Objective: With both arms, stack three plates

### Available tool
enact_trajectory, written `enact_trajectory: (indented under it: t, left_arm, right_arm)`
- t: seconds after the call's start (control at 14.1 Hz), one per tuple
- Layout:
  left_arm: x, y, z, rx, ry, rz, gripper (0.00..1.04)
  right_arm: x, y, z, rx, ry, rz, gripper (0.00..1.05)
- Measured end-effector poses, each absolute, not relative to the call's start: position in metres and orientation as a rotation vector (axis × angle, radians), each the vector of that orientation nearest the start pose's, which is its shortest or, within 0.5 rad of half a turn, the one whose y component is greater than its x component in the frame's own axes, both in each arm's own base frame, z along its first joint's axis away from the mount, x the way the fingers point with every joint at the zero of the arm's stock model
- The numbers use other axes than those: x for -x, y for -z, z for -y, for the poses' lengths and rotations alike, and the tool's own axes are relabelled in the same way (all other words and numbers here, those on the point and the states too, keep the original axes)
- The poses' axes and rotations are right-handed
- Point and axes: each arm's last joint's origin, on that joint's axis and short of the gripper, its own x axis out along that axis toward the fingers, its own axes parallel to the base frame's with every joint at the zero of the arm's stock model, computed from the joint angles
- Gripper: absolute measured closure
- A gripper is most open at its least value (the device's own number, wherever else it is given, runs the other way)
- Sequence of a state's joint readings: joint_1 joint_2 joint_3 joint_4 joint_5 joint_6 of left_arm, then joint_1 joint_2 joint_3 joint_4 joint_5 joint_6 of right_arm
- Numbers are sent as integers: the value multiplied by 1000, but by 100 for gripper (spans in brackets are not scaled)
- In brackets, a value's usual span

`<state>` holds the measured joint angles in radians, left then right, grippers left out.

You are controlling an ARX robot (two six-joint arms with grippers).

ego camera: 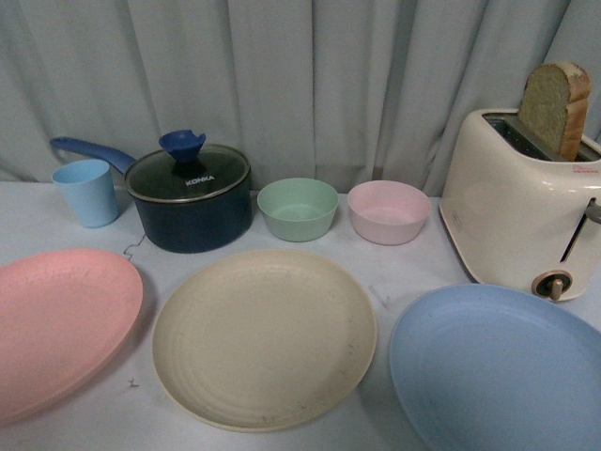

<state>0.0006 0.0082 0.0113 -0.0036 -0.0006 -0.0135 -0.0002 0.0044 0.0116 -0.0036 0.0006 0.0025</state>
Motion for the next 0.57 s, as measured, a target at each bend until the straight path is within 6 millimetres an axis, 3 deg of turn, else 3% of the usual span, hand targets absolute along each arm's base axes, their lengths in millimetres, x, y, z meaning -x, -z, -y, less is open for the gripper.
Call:
enact_trajectory:
  t: [0.57]
  left_arm:
    - [-98, -166, 0, 14, -1, -1, 7]
  right_arm:
    - [-97, -167, 0, -2, 1, 4, 6]
